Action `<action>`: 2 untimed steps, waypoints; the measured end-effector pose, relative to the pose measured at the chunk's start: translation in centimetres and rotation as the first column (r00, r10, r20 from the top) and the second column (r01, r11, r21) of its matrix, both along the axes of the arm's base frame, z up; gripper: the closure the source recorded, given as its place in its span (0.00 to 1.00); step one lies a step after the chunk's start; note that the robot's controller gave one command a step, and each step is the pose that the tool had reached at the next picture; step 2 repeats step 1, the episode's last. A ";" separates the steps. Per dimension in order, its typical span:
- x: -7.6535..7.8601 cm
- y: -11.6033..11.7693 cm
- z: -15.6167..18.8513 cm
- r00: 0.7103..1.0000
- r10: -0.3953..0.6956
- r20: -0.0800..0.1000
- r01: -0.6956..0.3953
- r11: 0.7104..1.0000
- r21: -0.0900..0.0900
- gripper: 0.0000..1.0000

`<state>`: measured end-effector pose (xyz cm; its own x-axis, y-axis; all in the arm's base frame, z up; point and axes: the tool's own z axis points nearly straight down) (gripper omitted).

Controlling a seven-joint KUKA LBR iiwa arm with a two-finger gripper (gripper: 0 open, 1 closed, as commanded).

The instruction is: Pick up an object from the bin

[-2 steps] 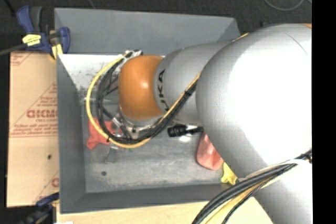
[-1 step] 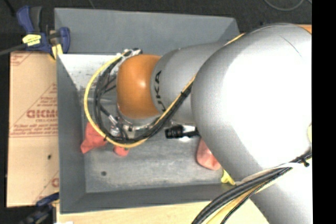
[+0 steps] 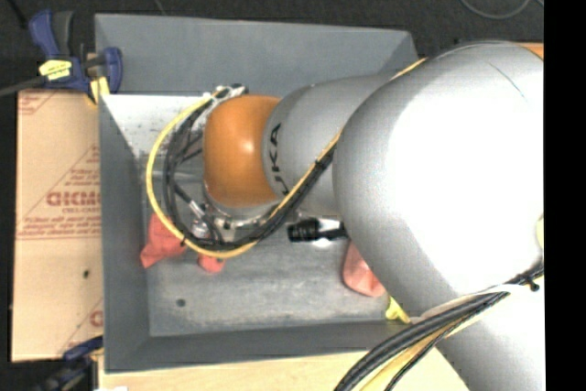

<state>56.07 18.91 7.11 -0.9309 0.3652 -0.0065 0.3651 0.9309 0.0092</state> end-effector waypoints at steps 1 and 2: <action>-0.1 -0.1 0.3 1.000 -0.001 -0.004 0.001 1.000 -0.001 1.00; -0.1 -0.1 0.3 1.000 -0.001 -0.004 0.001 1.000 -0.001 1.00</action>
Offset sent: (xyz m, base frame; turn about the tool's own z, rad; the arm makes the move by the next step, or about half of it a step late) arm 0.0000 0.0000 0.0162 0.0000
